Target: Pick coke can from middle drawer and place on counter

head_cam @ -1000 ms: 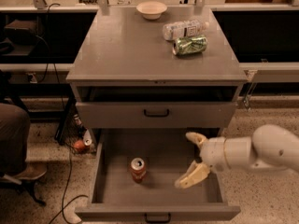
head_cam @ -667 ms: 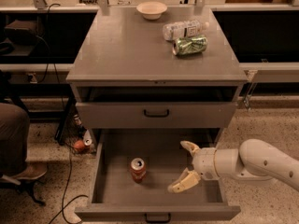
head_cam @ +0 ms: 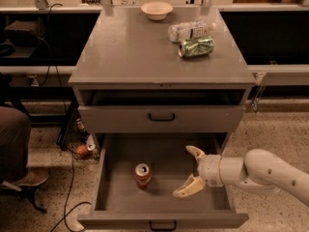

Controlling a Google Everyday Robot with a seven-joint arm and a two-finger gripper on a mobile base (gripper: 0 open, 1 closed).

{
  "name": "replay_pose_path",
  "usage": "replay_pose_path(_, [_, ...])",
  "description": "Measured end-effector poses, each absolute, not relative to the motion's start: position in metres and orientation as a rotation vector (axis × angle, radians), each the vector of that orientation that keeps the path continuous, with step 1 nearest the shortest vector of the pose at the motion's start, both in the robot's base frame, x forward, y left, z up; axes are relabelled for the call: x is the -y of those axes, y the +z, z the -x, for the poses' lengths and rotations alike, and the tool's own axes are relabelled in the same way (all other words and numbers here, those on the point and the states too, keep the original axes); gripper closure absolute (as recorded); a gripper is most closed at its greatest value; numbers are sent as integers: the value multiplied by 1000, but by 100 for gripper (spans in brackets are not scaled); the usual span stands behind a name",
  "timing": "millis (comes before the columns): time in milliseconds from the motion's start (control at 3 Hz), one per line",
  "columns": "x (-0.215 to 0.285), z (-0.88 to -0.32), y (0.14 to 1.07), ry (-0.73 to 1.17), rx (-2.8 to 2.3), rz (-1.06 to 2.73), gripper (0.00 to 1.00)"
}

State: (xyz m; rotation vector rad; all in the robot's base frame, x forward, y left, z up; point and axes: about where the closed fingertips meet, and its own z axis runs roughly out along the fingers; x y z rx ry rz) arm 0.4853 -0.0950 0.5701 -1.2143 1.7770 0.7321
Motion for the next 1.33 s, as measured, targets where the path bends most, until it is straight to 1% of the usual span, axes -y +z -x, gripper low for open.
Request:
replay_pose_path(333, [92, -510, 526, 728, -1695, 1216, 0])
replay_pose_path(667, [80, -522, 490, 747, -1646, 1220, 0])
replay_pose_path(1333, [27, -521, 456, 741, -1579, 1354, 0])
